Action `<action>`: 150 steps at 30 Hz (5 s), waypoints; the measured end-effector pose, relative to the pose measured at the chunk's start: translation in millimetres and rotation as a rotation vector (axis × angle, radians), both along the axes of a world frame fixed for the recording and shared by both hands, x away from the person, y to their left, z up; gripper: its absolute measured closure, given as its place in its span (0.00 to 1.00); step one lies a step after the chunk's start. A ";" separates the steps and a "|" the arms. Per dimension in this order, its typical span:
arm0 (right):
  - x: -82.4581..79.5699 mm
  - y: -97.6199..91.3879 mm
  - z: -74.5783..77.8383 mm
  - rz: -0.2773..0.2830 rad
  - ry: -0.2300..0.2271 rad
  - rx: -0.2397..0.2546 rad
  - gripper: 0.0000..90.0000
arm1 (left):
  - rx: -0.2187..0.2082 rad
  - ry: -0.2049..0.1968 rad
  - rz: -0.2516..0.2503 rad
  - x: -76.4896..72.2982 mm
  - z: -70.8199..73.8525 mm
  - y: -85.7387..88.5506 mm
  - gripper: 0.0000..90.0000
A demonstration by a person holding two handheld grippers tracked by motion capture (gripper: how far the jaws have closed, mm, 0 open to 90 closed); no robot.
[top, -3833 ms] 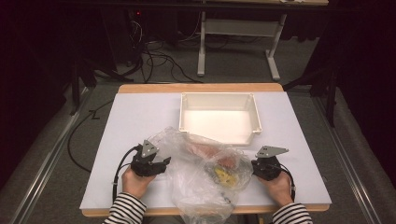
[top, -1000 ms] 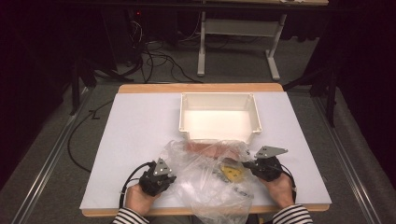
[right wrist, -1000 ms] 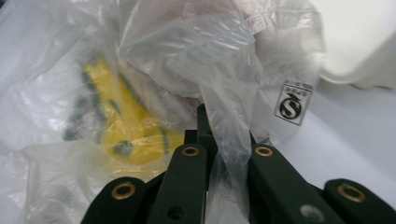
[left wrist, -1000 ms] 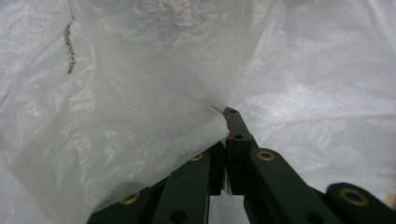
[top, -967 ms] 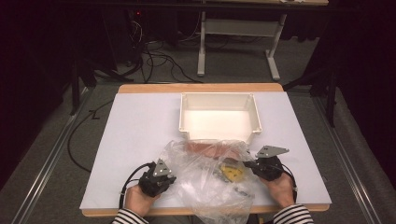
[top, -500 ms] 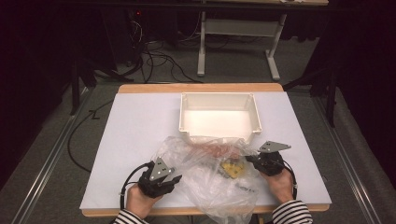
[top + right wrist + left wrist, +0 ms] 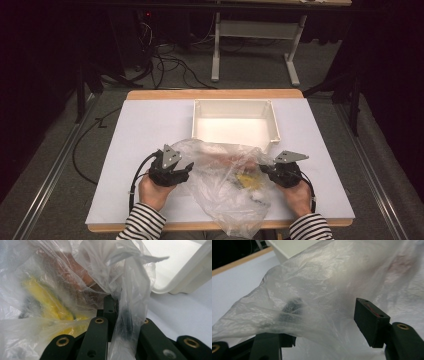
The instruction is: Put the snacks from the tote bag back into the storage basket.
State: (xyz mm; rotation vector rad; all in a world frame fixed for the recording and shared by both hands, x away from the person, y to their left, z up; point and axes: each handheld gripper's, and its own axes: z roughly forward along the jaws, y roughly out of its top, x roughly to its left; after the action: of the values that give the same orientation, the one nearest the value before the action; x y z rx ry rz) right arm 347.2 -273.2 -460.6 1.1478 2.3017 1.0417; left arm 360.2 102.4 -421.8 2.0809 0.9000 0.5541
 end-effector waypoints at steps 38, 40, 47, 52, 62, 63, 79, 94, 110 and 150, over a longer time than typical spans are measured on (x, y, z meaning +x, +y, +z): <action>-11.1 32.6 0.7 0.148 0.010 -0.007 0.99 | 0.002 0.113 -0.255 -55.6 -23.2 -16.3 0.97; -11.8 28.4 5.5 0.139 -0.001 0.012 0.98 | -0.033 0.070 -0.231 -57.8 -12.9 -10.0 0.87; -19.3 19.0 20.4 0.080 -0.054 0.050 0.80 | -0.052 0.011 -0.186 -56.3 11.1 -0.3 0.72; -35.3 14.8 35.2 0.085 -0.089 0.081 0.71 | -0.084 0.016 -0.144 -49.6 11.4 5.1 0.79; -58.7 20.3 40.3 0.091 -0.140 0.092 0.54 | -0.084 0.044 -0.105 -36.0 11.4 2.3 0.97; -60.3 18.2 41.5 0.080 -0.149 0.098 0.54 | -0.083 0.047 -0.102 -33.8 11.3 2.2 0.98; -21.7 16.9 36.6 0.045 -0.113 0.041 0.99 | -0.082 0.045 -0.061 -17.2 8.4 7.9 0.96; 20.4 20.2 -5.9 -0.008 0.054 -0.055 0.98 | -0.139 0.004 -0.142 -14.9 12.7 -2.3 0.41; -26.0 -1.1 29.2 -0.033 -0.086 0.056 0.60 | -0.062 0.091 -0.024 20.0 -6.2 -28.5 0.48; -20.6 63.5 25.2 0.123 -0.072 -0.038 0.75 | -0.054 0.116 -0.037 26.6 -8.2 -26.5 0.83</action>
State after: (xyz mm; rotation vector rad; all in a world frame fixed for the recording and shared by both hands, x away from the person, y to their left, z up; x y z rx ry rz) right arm 326.6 -209.7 -435.3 0.9488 2.3497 1.0603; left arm 386.9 75.9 -430.0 2.0933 0.9305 0.3888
